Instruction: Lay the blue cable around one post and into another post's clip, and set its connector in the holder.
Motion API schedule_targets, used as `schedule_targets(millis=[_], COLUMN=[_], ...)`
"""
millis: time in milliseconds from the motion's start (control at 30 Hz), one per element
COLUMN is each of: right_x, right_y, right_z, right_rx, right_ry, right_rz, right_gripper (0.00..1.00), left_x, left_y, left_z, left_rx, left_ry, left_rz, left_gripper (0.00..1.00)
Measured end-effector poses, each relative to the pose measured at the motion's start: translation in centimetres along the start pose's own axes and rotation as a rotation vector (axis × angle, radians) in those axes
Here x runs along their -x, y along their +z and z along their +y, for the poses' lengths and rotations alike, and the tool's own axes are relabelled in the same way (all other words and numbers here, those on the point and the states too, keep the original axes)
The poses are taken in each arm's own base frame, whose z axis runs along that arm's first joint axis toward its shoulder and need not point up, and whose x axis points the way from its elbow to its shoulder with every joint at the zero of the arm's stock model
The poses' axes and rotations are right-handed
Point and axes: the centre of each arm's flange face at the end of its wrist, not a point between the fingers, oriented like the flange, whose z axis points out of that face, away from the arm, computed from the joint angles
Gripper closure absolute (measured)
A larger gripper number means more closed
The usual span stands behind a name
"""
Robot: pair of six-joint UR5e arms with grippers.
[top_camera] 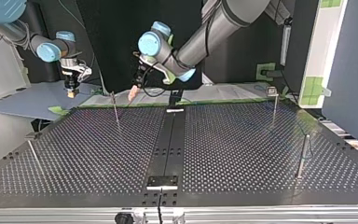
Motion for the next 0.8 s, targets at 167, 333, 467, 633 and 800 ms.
schedule_targets(millis=[167, 333, 467, 633, 800], right_x=[0.0, 0.0, 0.0, 0.0, 0.1], right_y=[0.0, 0.0, 0.0, 0.0, 0.0], right_z=[-0.1, -0.3, -0.2, -0.2, -0.3], right_rx=[-0.002, -0.004, -0.004, -0.004, -0.005], right_ry=[0.013, 0.026, 0.034, 0.043, 0.045], right_rz=[0.0, 0.0, 0.001, 0.003, 0.001], right_gripper=[1.0, 1.0, 1.0, 1.0, 1.0], left_x=[1.9, 3.3, 4.2, 5.4, 6.3], left_y=[-1.5, -3.5, -5.1, -7.0, -9.1], left_z=[0.4, 0.5, 0.6, 0.7, 0.6], left_rx=[0.017, 0.0, -0.035, -0.086, -0.136], left_ry=[-0.045, -0.088, -0.117, -0.168, -0.203], left_rz=[-0.038, -0.035, -0.02, -0.013, 0.005], left_gripper=[0.0, 0.0, 0.0, 0.0, 0.0])
